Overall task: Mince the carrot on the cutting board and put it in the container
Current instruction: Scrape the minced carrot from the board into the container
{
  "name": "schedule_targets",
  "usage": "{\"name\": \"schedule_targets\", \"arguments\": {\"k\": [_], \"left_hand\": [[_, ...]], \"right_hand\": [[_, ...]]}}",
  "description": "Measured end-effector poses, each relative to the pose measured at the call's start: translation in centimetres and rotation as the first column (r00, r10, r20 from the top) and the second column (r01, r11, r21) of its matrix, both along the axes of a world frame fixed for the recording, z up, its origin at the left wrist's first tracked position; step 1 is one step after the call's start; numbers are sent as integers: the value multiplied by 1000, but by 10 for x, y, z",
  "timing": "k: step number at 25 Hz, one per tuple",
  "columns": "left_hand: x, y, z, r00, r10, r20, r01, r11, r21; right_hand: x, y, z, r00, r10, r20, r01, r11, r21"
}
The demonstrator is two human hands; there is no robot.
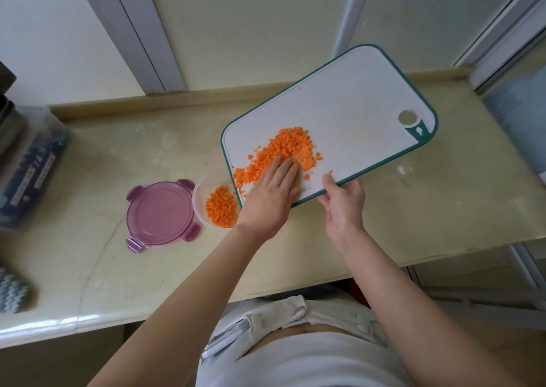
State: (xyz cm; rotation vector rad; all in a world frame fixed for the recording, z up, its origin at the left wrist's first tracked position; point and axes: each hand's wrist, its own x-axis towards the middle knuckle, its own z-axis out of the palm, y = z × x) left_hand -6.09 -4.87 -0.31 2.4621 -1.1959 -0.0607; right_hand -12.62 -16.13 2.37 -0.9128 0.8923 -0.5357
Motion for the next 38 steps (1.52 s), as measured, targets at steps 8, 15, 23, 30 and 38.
{"name": "schedule_targets", "arguments": {"k": [8, 15, 23, 30, 38], "left_hand": [[-6, 65, -30, 977, 209, 37, -212, 969, 128], [-6, 51, -13, 936, 353, -15, -347, 927, 144], [-7, -33, 23, 991, -102, -91, 95, 992, -87], [-15, 12, -10, 998, -62, -9, 61, 994, -87], [-3, 79, -45, 991, 130, 16, -130, 991, -3]], "right_hand": [[-1, -3, 2, 996, 42, -79, -45, 998, -40], [-3, -3, 5, 995, 50, -86, -55, 997, -54], [-7, -2, -1, 1000, 19, 10, -18, 998, -56], [-5, -4, 0, 1000, -12, -5, 12, 1000, -5], [-1, -9, 3, 999, 28, -43, -30, 998, -51]]}}
